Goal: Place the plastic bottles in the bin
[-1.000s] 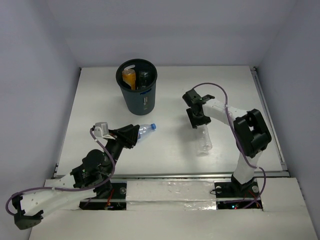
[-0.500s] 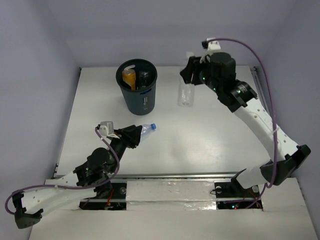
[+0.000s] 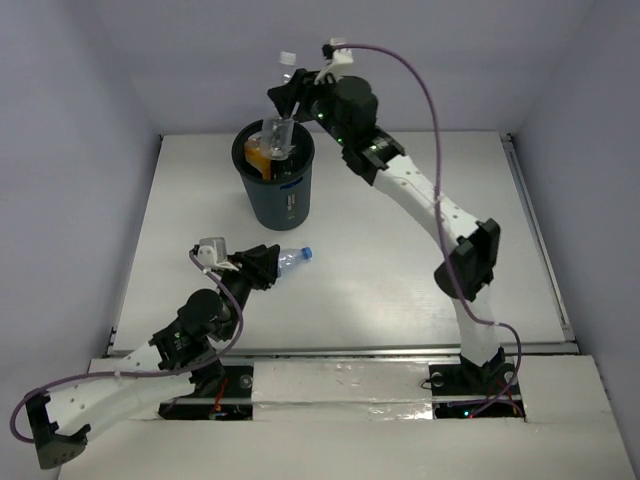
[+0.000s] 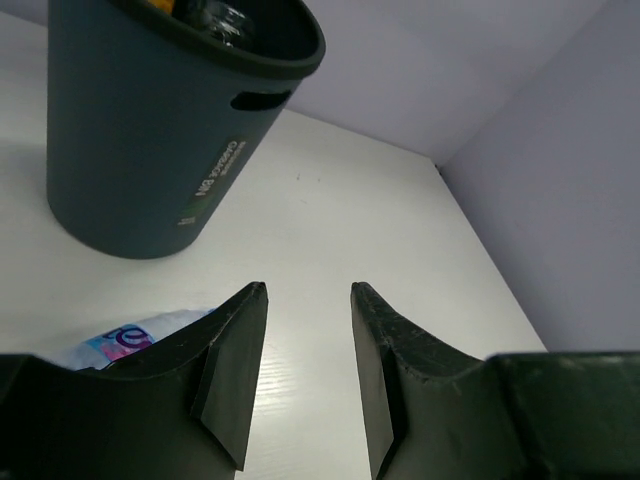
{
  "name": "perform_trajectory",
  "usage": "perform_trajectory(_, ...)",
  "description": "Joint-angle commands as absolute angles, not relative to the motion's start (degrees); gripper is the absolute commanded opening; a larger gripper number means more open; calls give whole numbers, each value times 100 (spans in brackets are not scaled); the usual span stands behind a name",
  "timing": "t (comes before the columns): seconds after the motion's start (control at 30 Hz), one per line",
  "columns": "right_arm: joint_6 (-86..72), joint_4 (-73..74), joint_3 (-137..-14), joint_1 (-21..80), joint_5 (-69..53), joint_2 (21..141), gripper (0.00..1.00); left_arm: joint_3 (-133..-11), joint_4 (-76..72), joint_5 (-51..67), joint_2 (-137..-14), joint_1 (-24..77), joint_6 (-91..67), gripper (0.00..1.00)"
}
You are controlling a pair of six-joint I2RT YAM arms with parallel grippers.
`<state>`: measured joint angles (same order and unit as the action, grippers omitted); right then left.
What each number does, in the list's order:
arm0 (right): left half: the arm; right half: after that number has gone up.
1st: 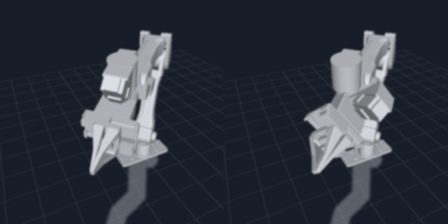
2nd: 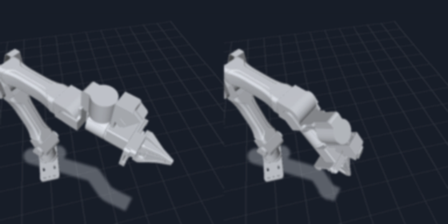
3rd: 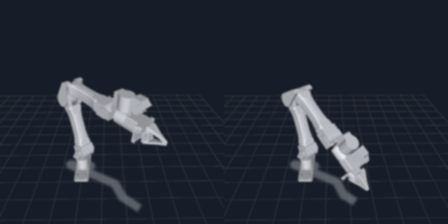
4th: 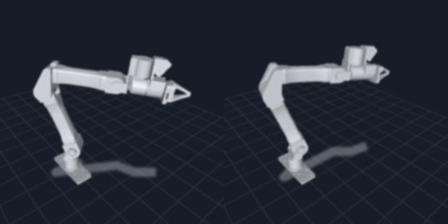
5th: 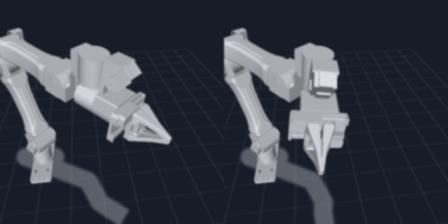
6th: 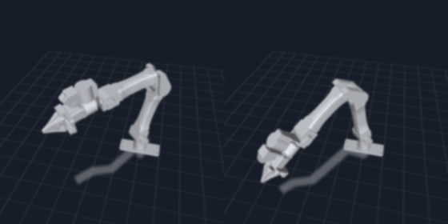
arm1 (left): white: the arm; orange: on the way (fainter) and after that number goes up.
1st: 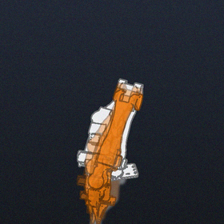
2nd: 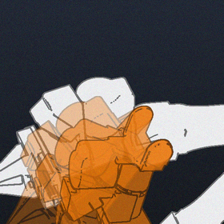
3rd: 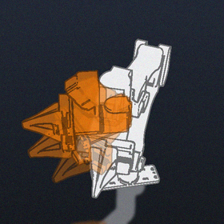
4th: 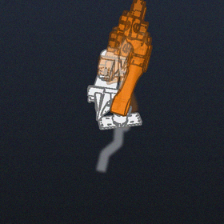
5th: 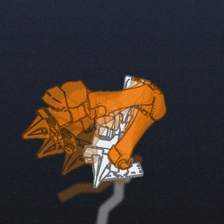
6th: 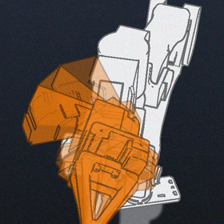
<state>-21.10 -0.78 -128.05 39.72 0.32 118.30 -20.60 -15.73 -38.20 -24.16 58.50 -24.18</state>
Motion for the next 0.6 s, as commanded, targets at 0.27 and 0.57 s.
perform_trajectory(0.27, -1249, -922, -12596, 4368, 905, 12287, 51, -2206, -1696, -3244, -2601, 5160, -2628, 35)
perform_trajectory(0.57, -783, -888, -12015, 4605, 1116, 12313, 69, -2381, -1468, -3313, -2725, 4896, -2760, 35)
